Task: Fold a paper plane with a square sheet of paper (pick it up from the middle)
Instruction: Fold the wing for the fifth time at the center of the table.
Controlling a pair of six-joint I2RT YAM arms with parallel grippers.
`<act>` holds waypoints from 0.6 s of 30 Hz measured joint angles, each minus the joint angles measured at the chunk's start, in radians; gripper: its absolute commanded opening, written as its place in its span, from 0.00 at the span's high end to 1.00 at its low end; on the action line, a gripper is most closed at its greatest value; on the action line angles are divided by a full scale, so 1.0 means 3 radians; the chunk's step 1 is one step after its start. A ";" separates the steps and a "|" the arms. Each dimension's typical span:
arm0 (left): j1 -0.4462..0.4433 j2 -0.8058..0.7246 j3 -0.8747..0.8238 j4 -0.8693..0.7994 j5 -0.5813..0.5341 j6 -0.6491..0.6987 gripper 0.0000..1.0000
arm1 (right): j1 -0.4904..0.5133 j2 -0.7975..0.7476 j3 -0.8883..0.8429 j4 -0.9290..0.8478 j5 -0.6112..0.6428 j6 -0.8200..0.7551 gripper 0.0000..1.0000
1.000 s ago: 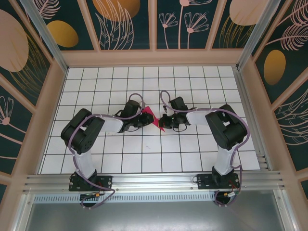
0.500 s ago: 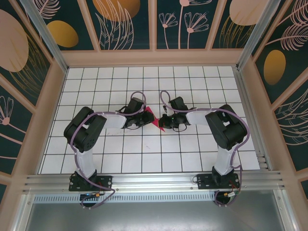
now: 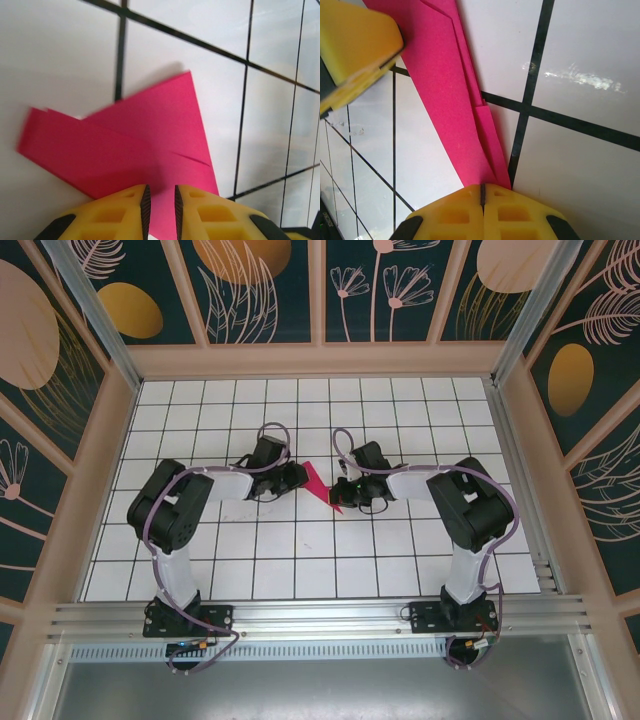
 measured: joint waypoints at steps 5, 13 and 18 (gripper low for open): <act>0.0099 0.0000 0.0004 0.0001 -0.0033 0.0027 0.75 | 0.0001 0.0000 -0.0003 0.0001 0.0000 0.0000 1.00; 0.0216 0.0013 0.0046 -0.0011 -0.0155 0.0065 0.75 | 0.0004 0.0003 -0.0022 0.0036 0.0003 0.0000 1.00; 0.0240 0.0023 0.0066 -0.0032 -0.0182 0.0114 0.74 | 0.0004 0.0003 -0.0022 0.0038 0.0003 0.0000 1.00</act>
